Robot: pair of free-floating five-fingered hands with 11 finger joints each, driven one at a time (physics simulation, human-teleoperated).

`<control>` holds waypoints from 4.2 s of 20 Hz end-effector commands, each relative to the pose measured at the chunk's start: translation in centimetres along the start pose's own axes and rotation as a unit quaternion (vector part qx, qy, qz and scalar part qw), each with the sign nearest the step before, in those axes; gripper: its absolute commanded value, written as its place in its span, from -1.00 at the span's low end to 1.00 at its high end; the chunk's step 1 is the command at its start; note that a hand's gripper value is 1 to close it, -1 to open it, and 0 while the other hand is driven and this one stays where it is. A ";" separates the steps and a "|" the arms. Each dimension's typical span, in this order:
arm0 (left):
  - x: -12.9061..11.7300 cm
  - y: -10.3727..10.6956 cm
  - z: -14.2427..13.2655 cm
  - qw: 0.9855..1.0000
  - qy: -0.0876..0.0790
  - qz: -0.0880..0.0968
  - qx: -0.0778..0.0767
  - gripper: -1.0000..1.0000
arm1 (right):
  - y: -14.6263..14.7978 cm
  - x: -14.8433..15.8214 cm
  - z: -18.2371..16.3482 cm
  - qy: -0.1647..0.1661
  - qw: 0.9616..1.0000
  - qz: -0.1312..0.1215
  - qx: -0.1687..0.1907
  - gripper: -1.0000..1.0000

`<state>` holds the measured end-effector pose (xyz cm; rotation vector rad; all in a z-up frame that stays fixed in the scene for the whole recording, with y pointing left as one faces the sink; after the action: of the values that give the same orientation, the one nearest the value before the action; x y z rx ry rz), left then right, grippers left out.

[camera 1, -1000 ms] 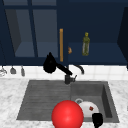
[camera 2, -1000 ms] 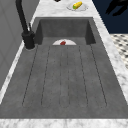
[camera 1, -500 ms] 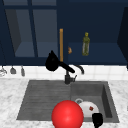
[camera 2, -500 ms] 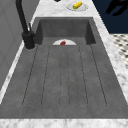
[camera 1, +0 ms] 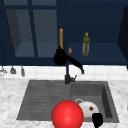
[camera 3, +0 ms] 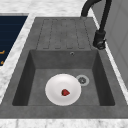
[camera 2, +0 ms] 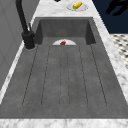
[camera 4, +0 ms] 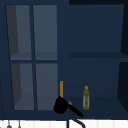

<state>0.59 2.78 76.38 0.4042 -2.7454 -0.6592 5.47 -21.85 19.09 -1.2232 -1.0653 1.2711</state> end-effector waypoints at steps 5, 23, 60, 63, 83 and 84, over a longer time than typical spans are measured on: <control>-2.1 -2.3 -1.8 0.999 0.045 -0.001 0.028 -1.00 | 0.0 0.0 0.0 0.000 1.000 0.000 0.000 0.00; -7.2 -0.7 -2.2 1.000 0.013 0.006 0.004 -1.00 | 0.0 0.0 0.0 0.000 1.000 0.000 0.000 0.00; -18.7 -4.9 -0.4 0.994 0.109 -0.006 0.013 -1.00 | 0.0 0.0 0.0 0.000 1.000 0.000 0.000 0.00; -19.7 -5.4 -0.8 0.993 0.121 0.000 0.011 -1.00 | 0.0 0.0 0.0 0.000 1.000 0.000 0.000 0.00; -22.1 -10.0 3.5 0.986 0.155 -0.042 0.052 -1.00 | 0.0 0.0 0.0 0.000 1.000 0.000 0.000 0.00; -22.1 -10.1 3.6 0.986 0.153 -0.048 0.049 -1.00 | 0.0 0.0 0.0 0.000 1.000 0.000 0.000 0.00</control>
<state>21.74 2.99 64.58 0.5133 -2.5526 -0.5533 5.47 -21.85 19.09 -1.2232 -1.0653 1.2711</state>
